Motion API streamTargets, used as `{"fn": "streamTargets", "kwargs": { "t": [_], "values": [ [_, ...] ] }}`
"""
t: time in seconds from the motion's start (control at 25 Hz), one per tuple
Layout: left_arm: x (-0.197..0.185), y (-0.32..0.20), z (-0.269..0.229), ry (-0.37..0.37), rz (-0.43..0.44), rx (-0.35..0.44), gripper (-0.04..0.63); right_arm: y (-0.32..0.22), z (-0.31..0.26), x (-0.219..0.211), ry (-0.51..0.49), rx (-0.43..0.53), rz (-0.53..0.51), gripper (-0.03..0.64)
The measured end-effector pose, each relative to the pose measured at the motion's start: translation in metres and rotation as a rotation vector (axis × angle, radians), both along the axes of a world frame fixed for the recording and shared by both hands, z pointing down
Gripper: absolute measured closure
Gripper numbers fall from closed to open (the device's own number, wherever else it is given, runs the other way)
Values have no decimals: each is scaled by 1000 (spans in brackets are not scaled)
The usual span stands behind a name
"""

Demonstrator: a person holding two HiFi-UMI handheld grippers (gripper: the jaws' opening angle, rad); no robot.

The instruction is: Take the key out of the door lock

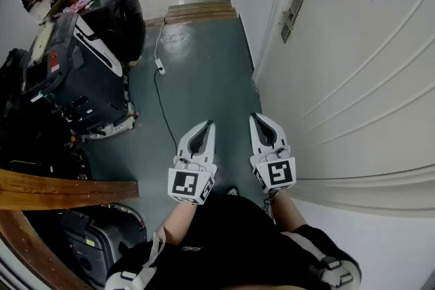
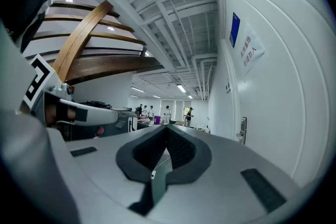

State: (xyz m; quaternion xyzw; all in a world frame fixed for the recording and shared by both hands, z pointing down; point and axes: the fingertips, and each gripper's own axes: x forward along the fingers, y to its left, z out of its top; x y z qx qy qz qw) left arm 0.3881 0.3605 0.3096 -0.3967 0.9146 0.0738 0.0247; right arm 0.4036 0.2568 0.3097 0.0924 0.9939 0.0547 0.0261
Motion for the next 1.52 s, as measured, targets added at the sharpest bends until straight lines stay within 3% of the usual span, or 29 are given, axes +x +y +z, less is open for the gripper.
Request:
{"fn": "streamTargets", "kwargs": {
  "t": [0.36, 0.52, 0.68, 0.84, 1.04, 1.28, 1.52],
  "values": [
    [7, -20, 8, 26, 19, -2, 572, -14, 4, 6, 6, -23, 1, 609],
    [21, -31, 24, 58, 55, -48, 571, -21, 9, 14, 8, -27, 6, 609],
    [28, -31, 46, 96, 26, -77, 565, -27, 20, 17, 20, -29, -7, 609],
    [25, -30, 63, 152, 31, -74, 511, -30, 35, 16, 49, -43, -17, 609],
    [-4, -33, 68, 144, 19, -91, 410, -37, 41, -3, 52, -38, -8, 609],
    [-43, -41, 63, 146, 65, -69, 397, -46, 43, -37, 53, -46, 31, 609],
    [-105, -50, 45, 106, 105, -50, 397, -45, 30, -93, 21, -33, 47, 609]
  ]
}}
